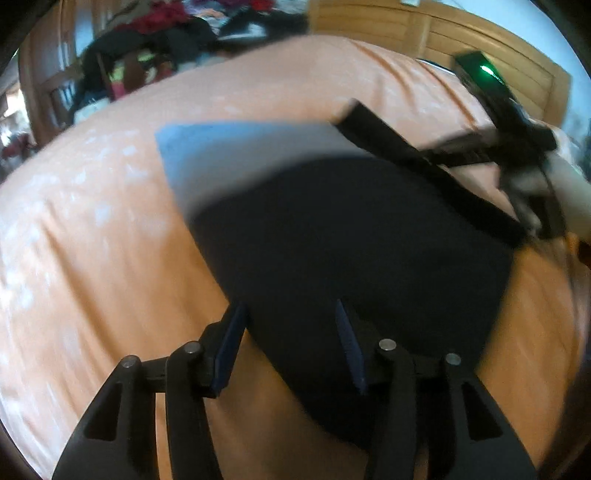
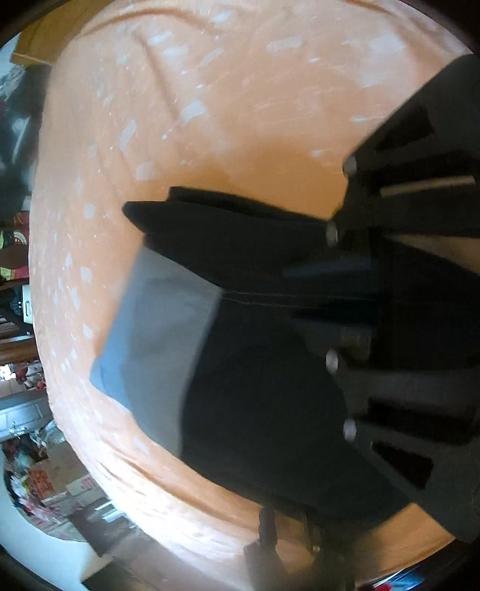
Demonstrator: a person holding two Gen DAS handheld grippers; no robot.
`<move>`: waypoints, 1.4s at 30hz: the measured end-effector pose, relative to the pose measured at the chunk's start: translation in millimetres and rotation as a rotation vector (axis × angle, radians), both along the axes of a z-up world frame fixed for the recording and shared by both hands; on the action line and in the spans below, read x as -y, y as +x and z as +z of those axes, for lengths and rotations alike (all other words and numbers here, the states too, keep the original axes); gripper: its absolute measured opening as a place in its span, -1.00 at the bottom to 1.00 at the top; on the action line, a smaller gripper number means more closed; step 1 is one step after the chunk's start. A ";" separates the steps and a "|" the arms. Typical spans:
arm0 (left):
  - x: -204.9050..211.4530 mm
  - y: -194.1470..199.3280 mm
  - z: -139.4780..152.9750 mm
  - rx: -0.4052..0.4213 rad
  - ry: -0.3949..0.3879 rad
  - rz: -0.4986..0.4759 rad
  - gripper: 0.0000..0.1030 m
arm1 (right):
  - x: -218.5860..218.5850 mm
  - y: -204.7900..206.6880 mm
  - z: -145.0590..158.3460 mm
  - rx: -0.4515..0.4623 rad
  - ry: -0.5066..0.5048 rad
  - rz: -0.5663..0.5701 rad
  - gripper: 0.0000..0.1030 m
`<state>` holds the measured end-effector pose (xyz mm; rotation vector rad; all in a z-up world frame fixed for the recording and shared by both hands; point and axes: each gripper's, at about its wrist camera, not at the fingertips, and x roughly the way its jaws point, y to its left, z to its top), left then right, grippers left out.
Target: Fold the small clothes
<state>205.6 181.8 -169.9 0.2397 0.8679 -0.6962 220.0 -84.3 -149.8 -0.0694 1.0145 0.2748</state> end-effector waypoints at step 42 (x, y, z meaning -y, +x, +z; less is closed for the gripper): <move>-42.0 -73.3 14.7 0.020 -0.020 0.118 0.08 | 15.3 -120.5 -38.2 0.065 0.241 -0.084 0.04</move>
